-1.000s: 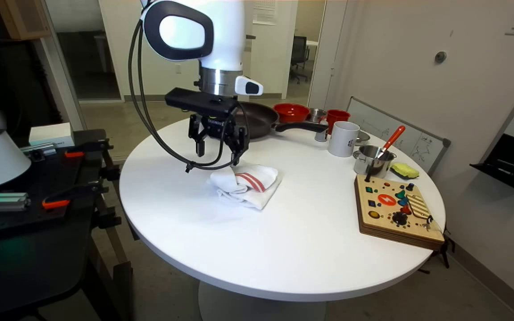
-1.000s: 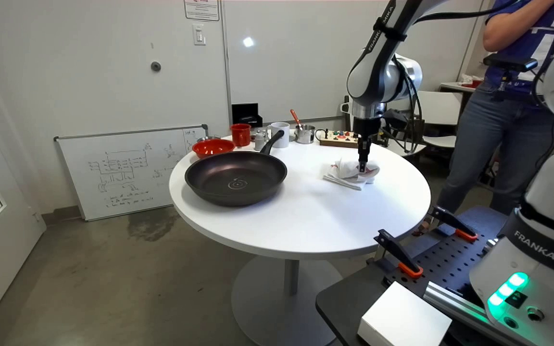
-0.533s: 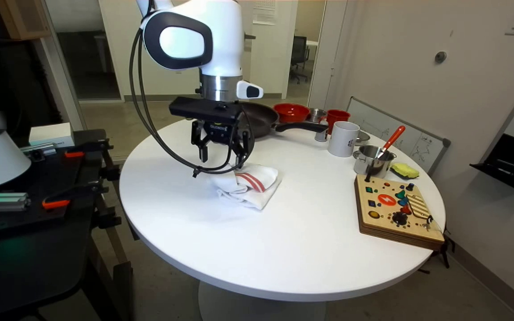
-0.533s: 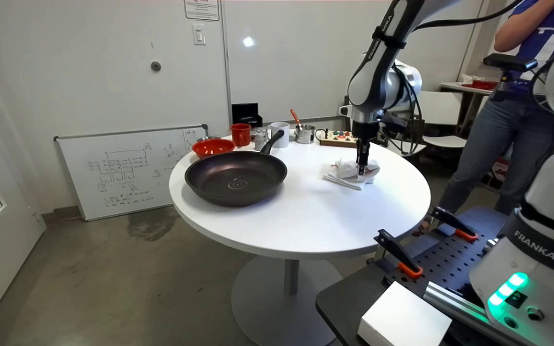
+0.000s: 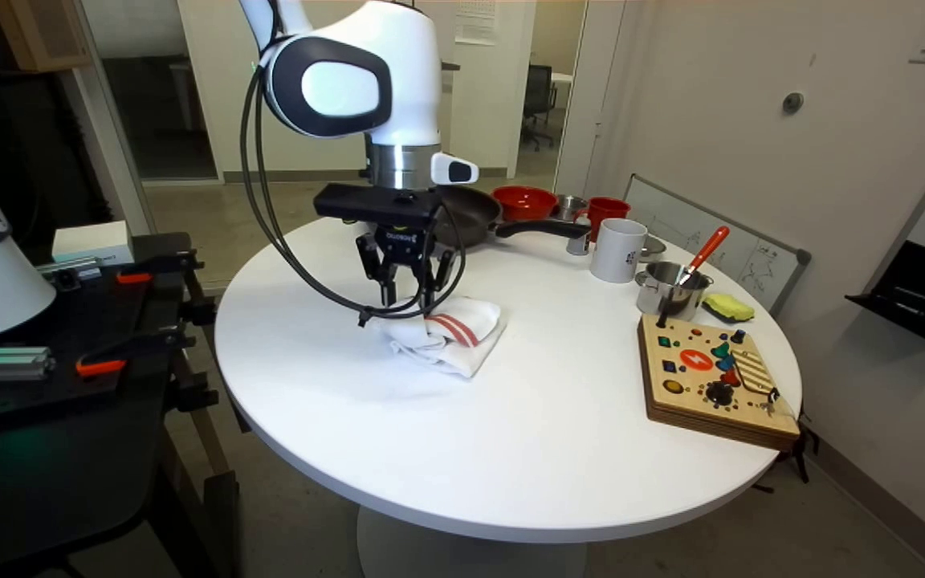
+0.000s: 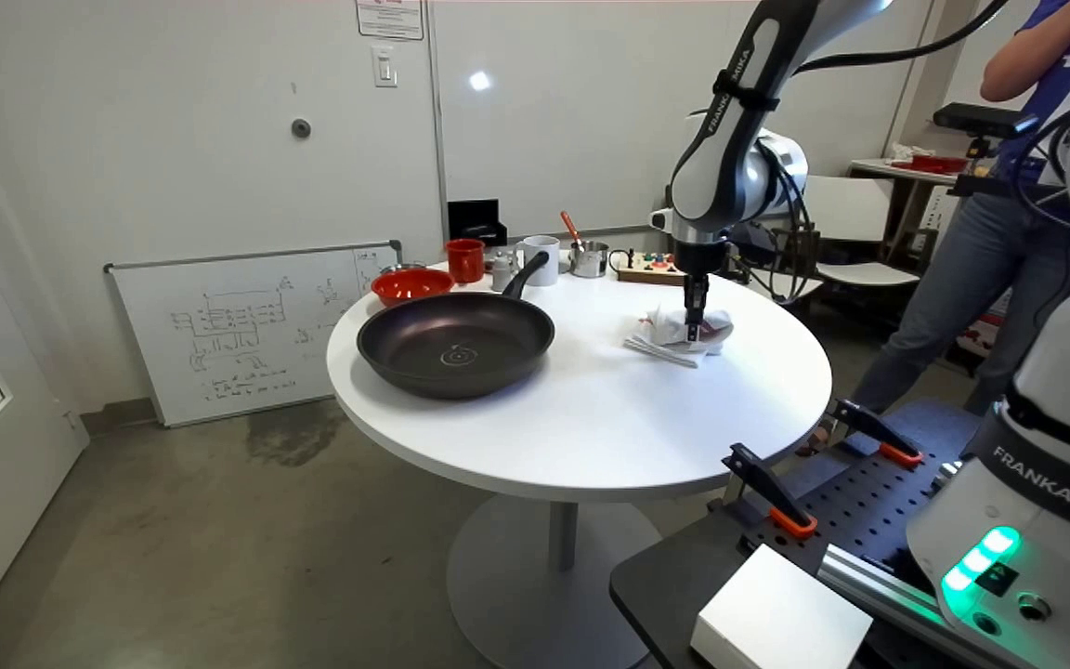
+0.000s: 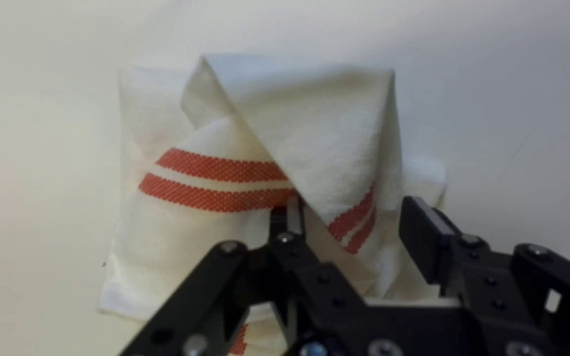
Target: Unfold the towel on the table
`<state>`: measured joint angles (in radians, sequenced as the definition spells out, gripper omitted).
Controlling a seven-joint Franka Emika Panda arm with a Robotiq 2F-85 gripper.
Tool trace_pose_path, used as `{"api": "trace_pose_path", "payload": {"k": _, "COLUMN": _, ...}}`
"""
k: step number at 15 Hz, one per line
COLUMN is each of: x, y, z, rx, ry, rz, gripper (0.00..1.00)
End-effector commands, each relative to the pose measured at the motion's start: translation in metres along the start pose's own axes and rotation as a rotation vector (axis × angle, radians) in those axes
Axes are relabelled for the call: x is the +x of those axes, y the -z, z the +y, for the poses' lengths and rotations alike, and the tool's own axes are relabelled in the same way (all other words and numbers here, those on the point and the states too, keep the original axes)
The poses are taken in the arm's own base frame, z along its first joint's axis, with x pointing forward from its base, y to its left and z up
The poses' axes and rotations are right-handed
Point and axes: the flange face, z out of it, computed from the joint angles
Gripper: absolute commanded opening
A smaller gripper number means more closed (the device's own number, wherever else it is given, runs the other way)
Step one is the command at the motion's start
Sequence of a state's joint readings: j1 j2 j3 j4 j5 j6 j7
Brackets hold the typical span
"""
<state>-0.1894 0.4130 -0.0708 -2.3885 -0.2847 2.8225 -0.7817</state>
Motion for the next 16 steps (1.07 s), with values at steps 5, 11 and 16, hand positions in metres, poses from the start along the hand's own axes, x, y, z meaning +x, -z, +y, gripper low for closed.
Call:
{"api": "trace_pose_path", "payload": {"k": 5, "x": 0.031, "y": 0.019, "z": 0.04, "rx": -0.054, "ry": -0.124, "rz": -0.011, "gripper": 0.0}}
{"api": "trace_pose_path", "payload": {"k": 11, "x": 0.026, "y": 0.025, "z": 0.072, "rx": -0.126, "ry": -0.252, "rz": -0.094, "gripper": 0.02}}
{"api": "trace_pose_path", "payload": {"k": 16, "x": 0.012, "y": 0.036, "z": 0.1, "rx": -0.218, "ry": -0.441, "rz": -0.173, "gripper": 0.02}}
